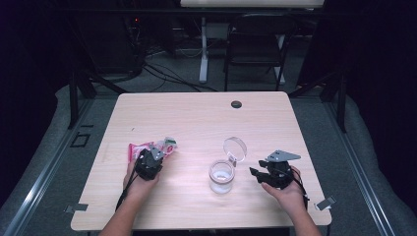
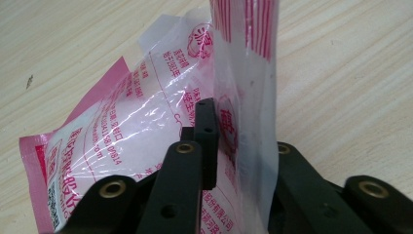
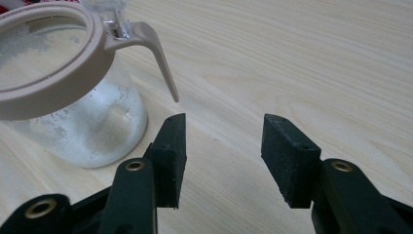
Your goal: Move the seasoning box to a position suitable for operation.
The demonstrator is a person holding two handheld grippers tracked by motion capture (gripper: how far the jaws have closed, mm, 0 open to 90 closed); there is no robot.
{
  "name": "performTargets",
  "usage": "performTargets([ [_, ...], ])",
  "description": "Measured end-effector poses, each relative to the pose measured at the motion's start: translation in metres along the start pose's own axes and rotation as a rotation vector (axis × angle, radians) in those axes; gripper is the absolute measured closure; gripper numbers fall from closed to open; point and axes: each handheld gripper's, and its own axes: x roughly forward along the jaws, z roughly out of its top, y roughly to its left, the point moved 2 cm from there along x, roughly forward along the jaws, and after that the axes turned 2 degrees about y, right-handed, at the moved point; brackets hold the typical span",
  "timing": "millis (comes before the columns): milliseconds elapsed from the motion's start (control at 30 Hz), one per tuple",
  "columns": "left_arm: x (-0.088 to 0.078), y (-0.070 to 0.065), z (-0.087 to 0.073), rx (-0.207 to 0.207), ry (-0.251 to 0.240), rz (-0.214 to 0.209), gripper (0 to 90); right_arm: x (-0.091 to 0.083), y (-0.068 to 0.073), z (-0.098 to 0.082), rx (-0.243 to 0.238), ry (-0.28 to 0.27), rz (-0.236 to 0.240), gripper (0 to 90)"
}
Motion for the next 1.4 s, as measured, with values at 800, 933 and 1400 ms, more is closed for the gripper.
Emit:
performTargets([
  [800,-0.039,0.033,-0.002,-0.157,-0.112,-0.063,90.0,0.000,-0.001,-0.001,0.007,-0.001,0.001,51.9],
  [933,-0.050,0.042,-0.004,-0.194,-0.147,-0.046,90.0,0.000,-0.001,-0.001,0.006,-0.004,-0.001,51.9],
  [1400,-0.070,0.068,-0.006,-0.270,-0.196,-0.014,90.0,0.000,-0.001,-0.001,0.009,-0.007,-0.003,51.9],
])
